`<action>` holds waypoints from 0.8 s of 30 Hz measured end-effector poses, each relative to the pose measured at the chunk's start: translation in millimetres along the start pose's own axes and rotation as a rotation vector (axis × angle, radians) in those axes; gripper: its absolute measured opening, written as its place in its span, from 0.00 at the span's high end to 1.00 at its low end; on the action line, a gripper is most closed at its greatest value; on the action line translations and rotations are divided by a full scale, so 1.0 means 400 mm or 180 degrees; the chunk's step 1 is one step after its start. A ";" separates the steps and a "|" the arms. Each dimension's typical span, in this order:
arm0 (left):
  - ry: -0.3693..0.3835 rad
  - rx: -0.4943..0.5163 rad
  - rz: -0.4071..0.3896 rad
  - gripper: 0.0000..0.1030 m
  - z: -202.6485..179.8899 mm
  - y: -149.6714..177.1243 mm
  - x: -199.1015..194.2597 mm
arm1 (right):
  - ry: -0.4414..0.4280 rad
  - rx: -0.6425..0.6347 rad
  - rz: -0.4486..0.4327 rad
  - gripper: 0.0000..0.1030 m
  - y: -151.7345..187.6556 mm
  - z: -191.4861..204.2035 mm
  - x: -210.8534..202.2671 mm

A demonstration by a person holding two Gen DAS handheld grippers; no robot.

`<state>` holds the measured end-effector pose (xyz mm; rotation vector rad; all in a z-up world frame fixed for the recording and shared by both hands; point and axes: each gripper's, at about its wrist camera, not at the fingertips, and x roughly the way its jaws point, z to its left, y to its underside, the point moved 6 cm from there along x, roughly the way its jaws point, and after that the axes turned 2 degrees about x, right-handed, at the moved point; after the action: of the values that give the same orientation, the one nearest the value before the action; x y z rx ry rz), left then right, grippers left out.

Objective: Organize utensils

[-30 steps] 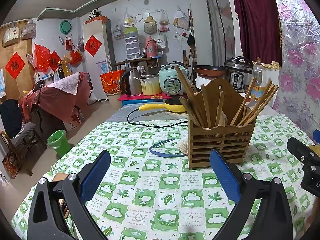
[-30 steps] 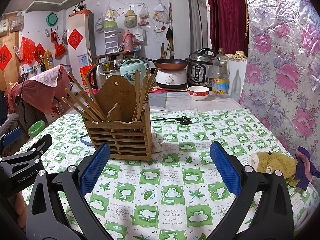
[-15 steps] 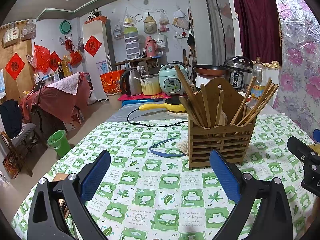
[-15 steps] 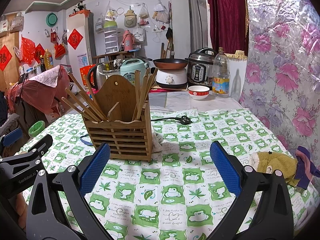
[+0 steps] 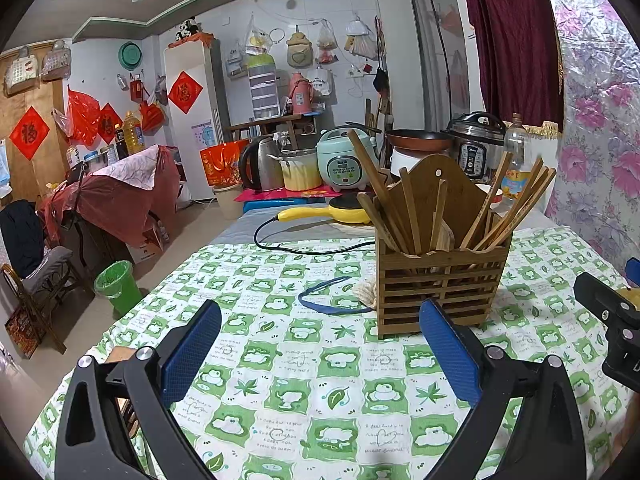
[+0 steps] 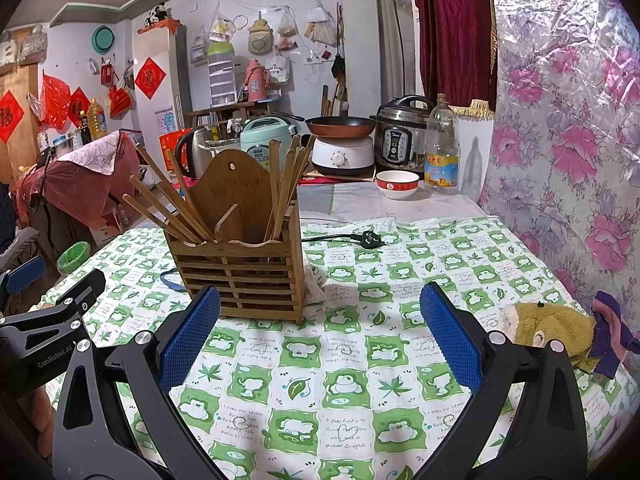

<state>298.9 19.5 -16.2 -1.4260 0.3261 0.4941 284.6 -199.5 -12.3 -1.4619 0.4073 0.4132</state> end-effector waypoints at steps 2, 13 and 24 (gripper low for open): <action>0.0004 0.0001 0.0001 0.05 0.000 0.000 0.000 | -0.0003 0.0001 0.0005 0.06 0.000 -0.001 0.001; 0.0003 0.0025 -0.0018 0.05 0.002 0.002 0.000 | -0.0003 0.0012 0.0001 0.06 0.002 -0.002 0.002; -0.0009 0.0038 -0.0043 0.05 0.003 -0.005 -0.005 | -0.0002 0.0011 0.0000 0.06 0.001 -0.003 0.002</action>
<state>298.1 20.2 -13.5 -1.4150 0.3165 0.4823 285.0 -200.7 -13.1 -1.4584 0.4073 0.4129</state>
